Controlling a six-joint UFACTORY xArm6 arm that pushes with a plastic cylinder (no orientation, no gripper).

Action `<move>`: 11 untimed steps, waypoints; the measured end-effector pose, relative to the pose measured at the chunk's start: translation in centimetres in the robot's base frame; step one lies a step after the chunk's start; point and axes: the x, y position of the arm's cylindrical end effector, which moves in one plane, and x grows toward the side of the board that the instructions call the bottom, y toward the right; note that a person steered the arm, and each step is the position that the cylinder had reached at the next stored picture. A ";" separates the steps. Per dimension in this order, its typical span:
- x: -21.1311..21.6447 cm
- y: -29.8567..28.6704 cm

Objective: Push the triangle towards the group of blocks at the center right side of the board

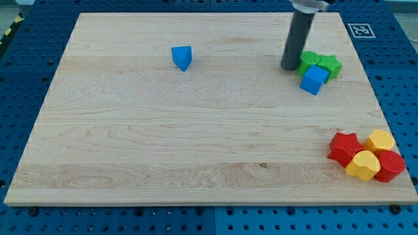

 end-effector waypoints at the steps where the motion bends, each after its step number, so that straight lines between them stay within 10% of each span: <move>1: 0.5 -1.5; 3: -6.4 -16.0; 5: -4.0 -28.9; 11: -0.7 -9.6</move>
